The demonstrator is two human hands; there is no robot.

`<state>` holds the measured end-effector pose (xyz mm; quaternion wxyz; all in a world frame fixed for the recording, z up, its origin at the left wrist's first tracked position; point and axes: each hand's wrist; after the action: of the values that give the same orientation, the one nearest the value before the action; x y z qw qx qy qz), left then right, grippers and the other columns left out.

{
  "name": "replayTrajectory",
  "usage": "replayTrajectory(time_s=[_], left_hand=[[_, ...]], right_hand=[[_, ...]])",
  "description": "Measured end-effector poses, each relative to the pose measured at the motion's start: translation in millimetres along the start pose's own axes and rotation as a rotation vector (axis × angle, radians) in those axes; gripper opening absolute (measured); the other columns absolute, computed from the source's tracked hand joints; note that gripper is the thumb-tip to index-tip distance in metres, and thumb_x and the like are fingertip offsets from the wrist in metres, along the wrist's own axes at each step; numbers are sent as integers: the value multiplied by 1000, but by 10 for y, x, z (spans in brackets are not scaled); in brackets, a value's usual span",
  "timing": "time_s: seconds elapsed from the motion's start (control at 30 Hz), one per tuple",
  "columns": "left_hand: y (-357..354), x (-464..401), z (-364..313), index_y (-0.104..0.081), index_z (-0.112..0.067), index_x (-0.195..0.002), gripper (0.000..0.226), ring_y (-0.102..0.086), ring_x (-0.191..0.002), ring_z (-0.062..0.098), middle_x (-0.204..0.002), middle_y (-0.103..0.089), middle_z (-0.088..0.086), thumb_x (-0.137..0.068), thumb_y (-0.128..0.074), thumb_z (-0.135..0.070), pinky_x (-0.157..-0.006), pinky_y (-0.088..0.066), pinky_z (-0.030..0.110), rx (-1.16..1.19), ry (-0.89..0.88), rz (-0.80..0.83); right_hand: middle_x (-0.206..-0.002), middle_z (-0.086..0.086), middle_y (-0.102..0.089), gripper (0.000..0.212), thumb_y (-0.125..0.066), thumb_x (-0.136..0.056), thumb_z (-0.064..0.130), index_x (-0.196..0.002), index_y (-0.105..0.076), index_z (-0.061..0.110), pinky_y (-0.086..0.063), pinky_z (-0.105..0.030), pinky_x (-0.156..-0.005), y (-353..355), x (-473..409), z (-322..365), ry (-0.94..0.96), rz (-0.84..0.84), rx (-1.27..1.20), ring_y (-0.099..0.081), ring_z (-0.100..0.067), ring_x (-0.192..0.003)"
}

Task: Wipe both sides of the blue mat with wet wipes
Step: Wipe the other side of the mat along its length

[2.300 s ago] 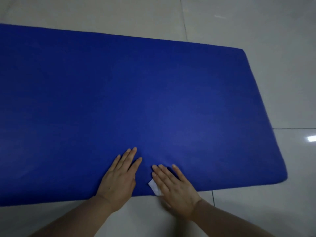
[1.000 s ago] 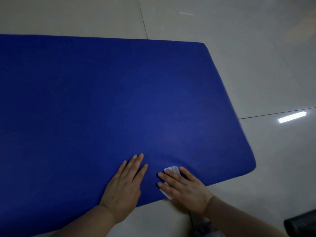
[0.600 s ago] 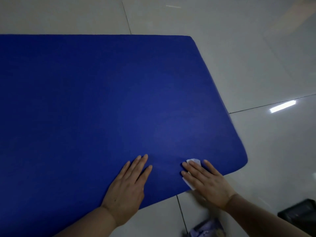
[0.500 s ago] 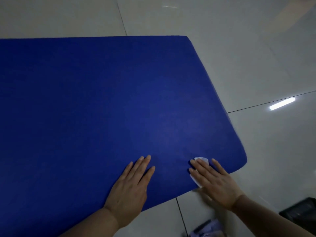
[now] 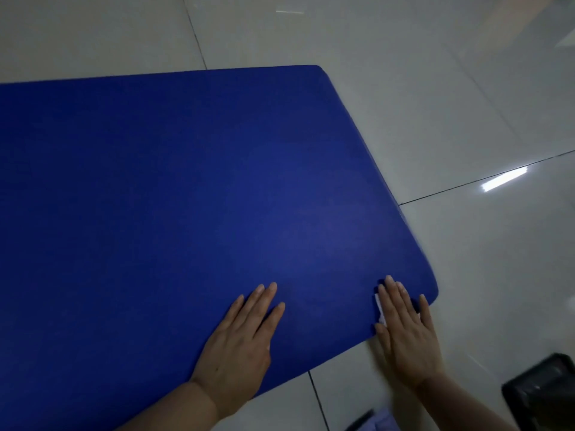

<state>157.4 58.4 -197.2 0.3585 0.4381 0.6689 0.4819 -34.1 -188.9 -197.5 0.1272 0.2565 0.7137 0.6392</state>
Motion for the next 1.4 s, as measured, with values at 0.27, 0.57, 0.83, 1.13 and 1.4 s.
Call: replayTrajectory(time_s=[0.27, 0.57, 0.83, 1.13, 1.4], left_hand=[[15, -75, 62, -44, -7, -138, 58, -21, -143, 26, -154, -26, 12, -84, -34, -25, -109, -18, 42, -31, -18, 7], [32, -246, -11, -36, -10, -139, 57, -27, -141, 26, -154, -30, 13, -84, -34, -24, -110, -18, 40, -3, -14, 9], [-51, -605, 38, -41, -9, -140, 54, -28, -139, 25, -152, -36, 13, -89, -31, -24, -110, -18, 40, 19, 47, 16], [-203, -883, 9, -47, -2, -136, 59, -31, -138, 27, -149, -38, 15, -85, -30, -27, -109, -18, 46, 19, 82, 16], [-272, -990, 19, -43, 0, -138, 63, -32, -139, 28, -152, -33, 17, -83, -32, -30, -108, -22, 49, 40, 56, -2]], right_hand=[[-155, -4, -19, 49, -27, -102, 27, -148, -22, 10, -14, -36, -117, -9, -40, -25, -423, -155, -386, -16, -17, -143], [-148, -9, -39, 42, -34, -100, 8, -140, -43, 6, -25, -39, -115, 138, -555, -43, -923, -341, -757, -35, -25, -136], [-129, -16, -54, 36, -34, -99, 10, -128, -54, 2, -40, -45, -98, 163, -866, -114, -920, -300, -640, -50, -33, -115], [-138, -18, -46, 39, -31, -102, 11, -137, -43, 1, -34, -39, -105, 312, -1296, -127, -824, -230, -644, -45, -34, -124], [-124, -20, -50, 33, -28, -102, 18, -115, -49, -3, -36, -35, -84, 514, -2227, 78, -731, -200, -641, -49, -35, -108]])
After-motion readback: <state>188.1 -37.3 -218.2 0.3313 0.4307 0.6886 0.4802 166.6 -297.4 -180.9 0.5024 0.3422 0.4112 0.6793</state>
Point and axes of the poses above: each hand's wrist, its own x-axis away from the middle knuckle, its own y-axis out of the back of the hand, z = x × y
